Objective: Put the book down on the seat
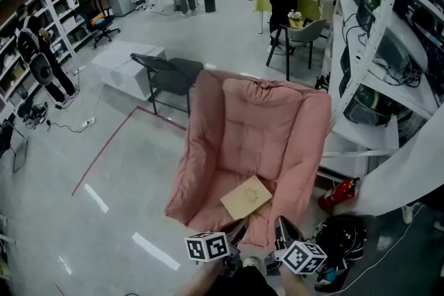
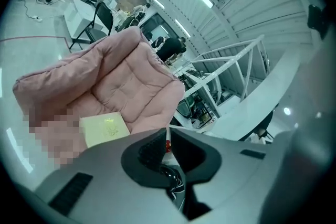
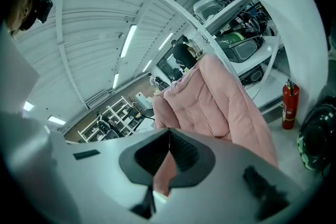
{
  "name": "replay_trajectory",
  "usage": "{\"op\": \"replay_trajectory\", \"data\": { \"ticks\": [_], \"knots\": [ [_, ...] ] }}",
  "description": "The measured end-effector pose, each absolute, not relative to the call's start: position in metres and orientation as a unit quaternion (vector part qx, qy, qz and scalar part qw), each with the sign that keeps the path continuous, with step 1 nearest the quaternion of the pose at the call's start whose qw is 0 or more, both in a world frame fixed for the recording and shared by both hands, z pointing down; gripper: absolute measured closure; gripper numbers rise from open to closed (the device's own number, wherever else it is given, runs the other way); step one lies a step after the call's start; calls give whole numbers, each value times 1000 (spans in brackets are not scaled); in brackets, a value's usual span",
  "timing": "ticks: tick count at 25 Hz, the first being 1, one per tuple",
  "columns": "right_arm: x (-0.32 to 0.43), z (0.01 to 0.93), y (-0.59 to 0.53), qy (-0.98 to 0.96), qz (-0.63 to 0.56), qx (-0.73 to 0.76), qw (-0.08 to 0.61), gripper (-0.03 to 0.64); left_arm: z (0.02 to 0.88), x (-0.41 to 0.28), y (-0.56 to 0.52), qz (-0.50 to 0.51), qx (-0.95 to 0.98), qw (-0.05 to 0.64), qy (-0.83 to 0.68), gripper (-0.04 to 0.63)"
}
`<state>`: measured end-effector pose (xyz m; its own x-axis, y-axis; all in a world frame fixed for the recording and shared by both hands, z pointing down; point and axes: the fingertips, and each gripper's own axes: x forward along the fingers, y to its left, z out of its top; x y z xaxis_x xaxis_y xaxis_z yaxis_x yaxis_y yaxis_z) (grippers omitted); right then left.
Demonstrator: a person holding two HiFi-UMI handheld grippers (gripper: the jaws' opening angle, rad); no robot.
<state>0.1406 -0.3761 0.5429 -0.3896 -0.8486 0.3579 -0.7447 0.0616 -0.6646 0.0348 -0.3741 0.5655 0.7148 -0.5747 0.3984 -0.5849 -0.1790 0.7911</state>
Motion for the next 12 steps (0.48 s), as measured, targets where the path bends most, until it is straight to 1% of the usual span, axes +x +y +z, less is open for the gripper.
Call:
{"op": "replay_trajectory", "data": {
  "ticks": [4, 12],
  "knots": [
    [138, 523, -366, 739, -394, -543, 63, 604, 535, 40, -363, 14, 790, 483, -378, 571],
    [123, 484, -357, 764, -365, -527, 68, 604, 475, 40, -358, 34, 835, 376, -400, 584]
  ]
}}
